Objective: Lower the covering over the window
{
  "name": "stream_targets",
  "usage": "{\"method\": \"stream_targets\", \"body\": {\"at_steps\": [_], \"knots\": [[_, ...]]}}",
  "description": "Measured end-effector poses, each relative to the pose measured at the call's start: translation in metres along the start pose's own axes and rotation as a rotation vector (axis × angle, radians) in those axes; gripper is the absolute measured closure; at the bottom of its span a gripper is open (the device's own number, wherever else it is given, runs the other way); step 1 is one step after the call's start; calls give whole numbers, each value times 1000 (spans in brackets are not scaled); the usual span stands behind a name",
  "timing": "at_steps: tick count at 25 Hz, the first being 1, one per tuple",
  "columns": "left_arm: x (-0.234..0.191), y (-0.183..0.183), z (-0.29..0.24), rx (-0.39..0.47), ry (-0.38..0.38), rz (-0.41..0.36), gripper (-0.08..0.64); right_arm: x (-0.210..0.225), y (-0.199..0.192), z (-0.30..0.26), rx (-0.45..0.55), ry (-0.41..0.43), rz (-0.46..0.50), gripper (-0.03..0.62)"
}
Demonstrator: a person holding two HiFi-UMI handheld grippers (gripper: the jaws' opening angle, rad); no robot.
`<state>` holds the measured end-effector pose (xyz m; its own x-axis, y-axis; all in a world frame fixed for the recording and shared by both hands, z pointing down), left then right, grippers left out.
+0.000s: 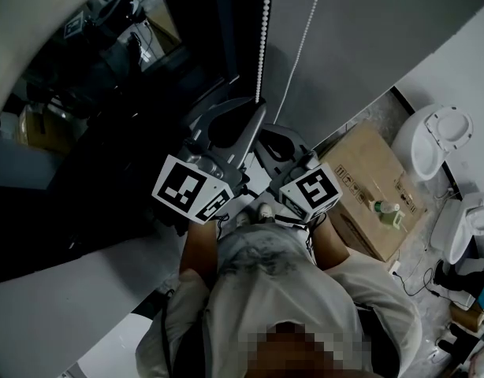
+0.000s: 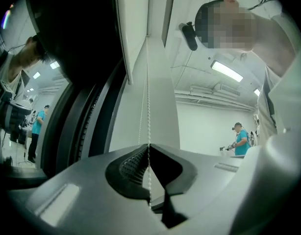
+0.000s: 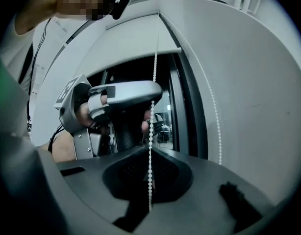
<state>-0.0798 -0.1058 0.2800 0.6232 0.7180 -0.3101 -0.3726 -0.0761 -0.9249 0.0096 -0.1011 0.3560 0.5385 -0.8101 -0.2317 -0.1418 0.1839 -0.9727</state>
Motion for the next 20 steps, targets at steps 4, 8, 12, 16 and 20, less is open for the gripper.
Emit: {"method": "stream_targets", "body": {"at_steps": [4,8,12,16,20], "knots": [[0,-2,1,11,-3,19,546,-1,1,1,0,-8,25,569],[-1,-2,0,9,-2,36,548,-2,3,5,-12,-5,41,569],[-2,-5,0,-24,17,10,549,0,21,14,113,7,-13,569],[-5,-22,2,-68,34,33,549,8,32,29,152,-17,-20,562],[-8,-28,5,-73,44,38,549,20,37,39,176,-57,-32,503]]}}
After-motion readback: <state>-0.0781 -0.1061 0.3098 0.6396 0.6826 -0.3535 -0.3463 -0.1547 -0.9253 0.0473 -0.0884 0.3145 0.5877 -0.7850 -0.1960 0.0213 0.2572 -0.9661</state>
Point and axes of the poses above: the fingertips, and each gripper's own axes: z backward along the fingers, x to its right, y out of its top, the point moved 7 cm from there along z, backward along the fingers, and after that the axes turned 15 degrees about z, right-handed, at the moved point
